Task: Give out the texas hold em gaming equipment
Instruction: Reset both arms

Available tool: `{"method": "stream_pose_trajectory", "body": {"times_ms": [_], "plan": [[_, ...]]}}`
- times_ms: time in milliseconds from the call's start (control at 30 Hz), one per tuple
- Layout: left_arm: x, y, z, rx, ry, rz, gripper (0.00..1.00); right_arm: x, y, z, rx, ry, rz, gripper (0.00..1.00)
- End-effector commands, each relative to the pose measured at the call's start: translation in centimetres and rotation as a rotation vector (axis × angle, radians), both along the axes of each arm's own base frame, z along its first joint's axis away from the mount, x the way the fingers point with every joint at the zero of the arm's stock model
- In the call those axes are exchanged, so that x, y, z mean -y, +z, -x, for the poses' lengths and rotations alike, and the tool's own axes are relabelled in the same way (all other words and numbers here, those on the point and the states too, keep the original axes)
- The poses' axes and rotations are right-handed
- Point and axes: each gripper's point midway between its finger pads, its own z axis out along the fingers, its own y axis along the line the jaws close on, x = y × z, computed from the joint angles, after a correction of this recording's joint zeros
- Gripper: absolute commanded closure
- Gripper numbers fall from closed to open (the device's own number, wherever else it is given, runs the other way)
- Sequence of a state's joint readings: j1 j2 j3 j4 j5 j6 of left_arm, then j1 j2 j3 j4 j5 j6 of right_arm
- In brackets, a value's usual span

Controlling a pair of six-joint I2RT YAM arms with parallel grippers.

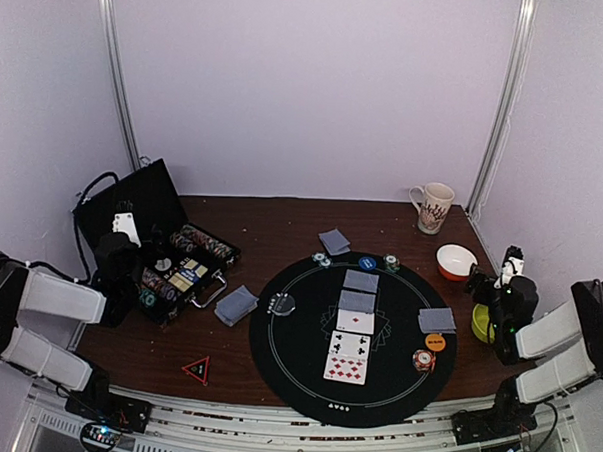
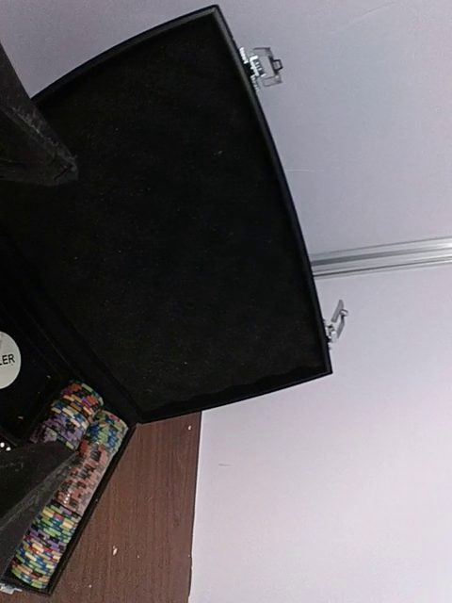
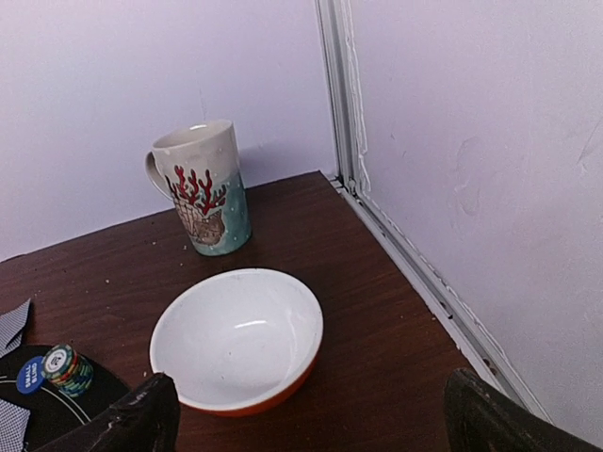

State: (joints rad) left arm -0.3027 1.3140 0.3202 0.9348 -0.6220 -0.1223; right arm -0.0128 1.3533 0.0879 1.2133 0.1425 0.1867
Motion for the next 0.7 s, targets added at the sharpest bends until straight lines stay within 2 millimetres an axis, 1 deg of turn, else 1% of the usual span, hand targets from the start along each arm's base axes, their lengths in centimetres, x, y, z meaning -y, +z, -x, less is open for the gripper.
{"method": "stream_pose_trajectory", "body": {"times_ms": [0,67,100,133,167,233,300,333,400,433,467,533,567,633,667], "plan": [[-0.6,2.9,1.4,0.090,0.006,-0.051,0.02,-0.5,3.1,-1.1,0.159,0.037,0.014,0.00],[-1.9,2.2,2.8,0.081,0.059,-0.087,0.02,-1.3,2.5,-1.5,0.159,0.082,0.030,0.00],[-2.3,1.5,3.3,0.075,0.068,-0.092,0.02,-1.5,2.9,-1.7,0.186,0.100,0.031,0.00],[-2.5,0.5,3.7,0.062,0.062,-0.092,0.02,-1.7,3.0,-1.9,0.177,0.109,0.036,0.00],[-2.6,0.1,3.9,0.068,0.055,-0.090,0.02,-1.8,2.0,-2.4,0.121,0.116,0.031,0.00],[-2.7,-0.1,4.0,0.103,0.060,-0.089,0.02,-1.9,2.3,-2.7,0.126,0.126,0.040,0.00],[-2.5,0.3,3.5,0.130,0.053,-0.139,0.02,-2.1,2.1,-2.9,0.121,0.135,0.039,0.00],[-2.4,0.0,2.8,0.127,0.043,-0.157,0.02,-2.1,2.0,-3.1,0.107,0.137,0.038,0.00],[-2.5,-1.3,1.8,0.092,0.028,-0.148,0.02,-2.3,1.6,-3.6,0.085,0.152,0.045,0.00],[-2.7,-0.8,1.8,0.115,0.028,-0.142,0.02,-2.4,1.8,-3.7,0.091,0.154,0.048,0.00],[-2.7,-1.3,1.7,0.093,0.020,-0.129,0.02,-2.4,1.8,-3.6,0.094,0.154,0.048,0.00],[-2.7,-1.0,2.1,0.127,-0.024,-0.114,0.02,-2.4,1.8,-3.6,0.090,0.153,0.049,0.00],[-2.4,-1.7,2.1,0.113,-0.062,-0.109,0.02,-2.4,1.7,-3.7,0.089,0.153,0.049,0.00],[-2.6,-1.6,2.0,0.135,-0.055,-0.129,0.02,-2.4,1.7,-3.7,0.086,0.155,0.050,0.00],[-2.6,-2.1,1.6,0.106,-0.057,-0.120,0.02,-2.5,1.7,-3.7,0.085,0.156,0.050,0.00]]}}
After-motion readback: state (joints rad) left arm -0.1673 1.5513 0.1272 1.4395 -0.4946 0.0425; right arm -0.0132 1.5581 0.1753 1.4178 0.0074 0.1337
